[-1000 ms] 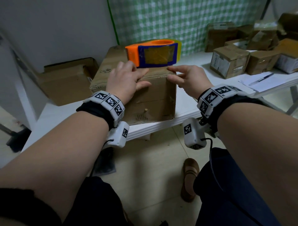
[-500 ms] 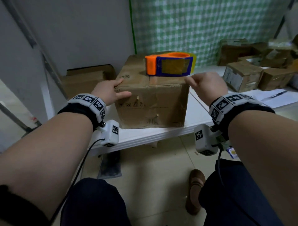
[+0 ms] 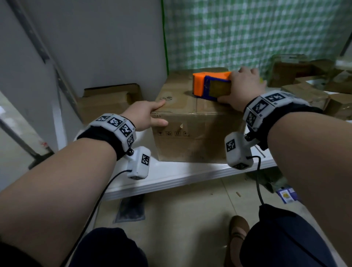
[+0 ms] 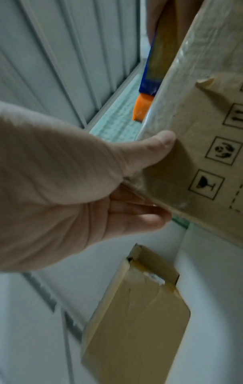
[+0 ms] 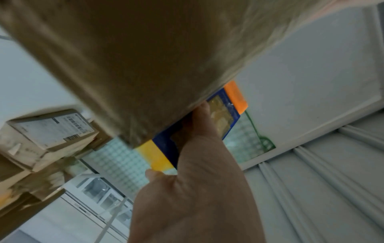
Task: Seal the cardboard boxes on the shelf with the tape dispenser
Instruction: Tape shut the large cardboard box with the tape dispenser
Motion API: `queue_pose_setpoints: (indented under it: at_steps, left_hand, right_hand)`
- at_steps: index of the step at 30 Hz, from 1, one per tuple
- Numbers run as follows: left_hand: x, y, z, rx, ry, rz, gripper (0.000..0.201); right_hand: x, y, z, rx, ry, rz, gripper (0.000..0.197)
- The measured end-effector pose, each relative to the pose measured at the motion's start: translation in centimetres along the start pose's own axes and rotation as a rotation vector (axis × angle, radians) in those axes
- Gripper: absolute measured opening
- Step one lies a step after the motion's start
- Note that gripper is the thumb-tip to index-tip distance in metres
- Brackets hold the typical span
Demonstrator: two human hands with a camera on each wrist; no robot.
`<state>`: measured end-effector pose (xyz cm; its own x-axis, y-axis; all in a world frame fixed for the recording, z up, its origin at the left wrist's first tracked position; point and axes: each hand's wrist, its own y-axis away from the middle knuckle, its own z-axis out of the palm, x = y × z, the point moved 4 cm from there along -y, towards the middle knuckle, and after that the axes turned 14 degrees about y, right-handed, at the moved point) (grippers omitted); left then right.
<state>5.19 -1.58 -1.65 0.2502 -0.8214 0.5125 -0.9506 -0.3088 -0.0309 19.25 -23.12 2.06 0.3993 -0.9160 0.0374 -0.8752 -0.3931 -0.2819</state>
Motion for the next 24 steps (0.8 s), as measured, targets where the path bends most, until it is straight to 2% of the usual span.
queue_pose_setpoints:
  at_steps: [4,7,13,19,24]
  left_hand:
    - [3.4,-3.5,2.6,0.004,-0.014,0.077,0.076]
    - [6.4,-6.6,5.1,0.004,-0.002,0.126,0.074]
    - [10.9,-11.7,9.1,0.01,0.12,0.178,0.072]
    - [13.3,-15.4,11.6,0.059,0.216,0.19,0.073]
    - [14.1,-17.2,13.3,-0.006,0.252,0.138,0.07]
  right_hand:
    - [2.9,-0.1,0.0,0.129,-0.132,0.15,0.054]
    - [5.5,-0.7,-0.4,0.198,-0.137,0.184,0.053]
    - [9.6,-2.4,0.7,0.159,-0.112,0.208,0.048]
    - [11.6,-3.6,2.6,0.138,-0.113,0.255,0.046]
    - [12.1,-4.0,3.5,0.156,-0.095,0.255,0.046]
